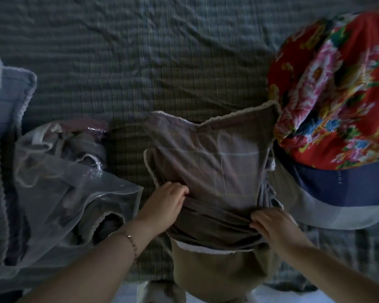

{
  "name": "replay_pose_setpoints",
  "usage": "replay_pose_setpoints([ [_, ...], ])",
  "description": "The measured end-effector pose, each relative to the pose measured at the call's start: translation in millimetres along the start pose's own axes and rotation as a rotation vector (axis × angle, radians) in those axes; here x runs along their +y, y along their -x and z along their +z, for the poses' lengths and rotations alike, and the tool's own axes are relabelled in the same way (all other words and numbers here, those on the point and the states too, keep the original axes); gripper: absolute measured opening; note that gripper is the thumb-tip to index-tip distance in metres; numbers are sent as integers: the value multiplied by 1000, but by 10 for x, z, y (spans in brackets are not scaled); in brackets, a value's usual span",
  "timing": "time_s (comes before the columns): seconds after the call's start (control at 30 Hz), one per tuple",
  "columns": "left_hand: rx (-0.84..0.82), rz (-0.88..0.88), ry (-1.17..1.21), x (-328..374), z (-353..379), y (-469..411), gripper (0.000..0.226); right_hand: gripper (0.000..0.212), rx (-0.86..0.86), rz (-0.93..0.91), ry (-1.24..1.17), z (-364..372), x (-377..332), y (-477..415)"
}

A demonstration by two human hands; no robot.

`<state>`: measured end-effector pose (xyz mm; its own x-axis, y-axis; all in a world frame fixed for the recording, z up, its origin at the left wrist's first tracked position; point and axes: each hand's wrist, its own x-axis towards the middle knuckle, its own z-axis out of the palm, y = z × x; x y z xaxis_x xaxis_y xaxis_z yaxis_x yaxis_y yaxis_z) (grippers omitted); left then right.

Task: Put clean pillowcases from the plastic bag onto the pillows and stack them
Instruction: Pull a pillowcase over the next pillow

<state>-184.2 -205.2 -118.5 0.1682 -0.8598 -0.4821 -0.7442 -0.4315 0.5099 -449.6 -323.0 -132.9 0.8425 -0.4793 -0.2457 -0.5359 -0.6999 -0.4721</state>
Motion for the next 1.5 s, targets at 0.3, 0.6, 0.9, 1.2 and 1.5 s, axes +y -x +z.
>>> replay_pose_setpoints([
  [0.3, 159, -108, 17, -415, 16, -94, 13, 25, -48, 70, 45, 11, 0, -229],
  [0.6, 282, -218, 55, -361, 102, -232, 15, 22, -155, 151, 123, -32, -161, -272],
  [0.9, 310, 144, -309, -687, 8, 163, 20, 26, -408, 176, 375, -110, -303, -424],
  [1.2, 100, -471, 557, -292, 200, 111, 11, 41, -261, 275, 375, -101, -851, -551],
  [1.5, 273, -874, 801, -608, -39, -243, 39, 30, -149, -55, 253, 284, -1290, -1191],
])
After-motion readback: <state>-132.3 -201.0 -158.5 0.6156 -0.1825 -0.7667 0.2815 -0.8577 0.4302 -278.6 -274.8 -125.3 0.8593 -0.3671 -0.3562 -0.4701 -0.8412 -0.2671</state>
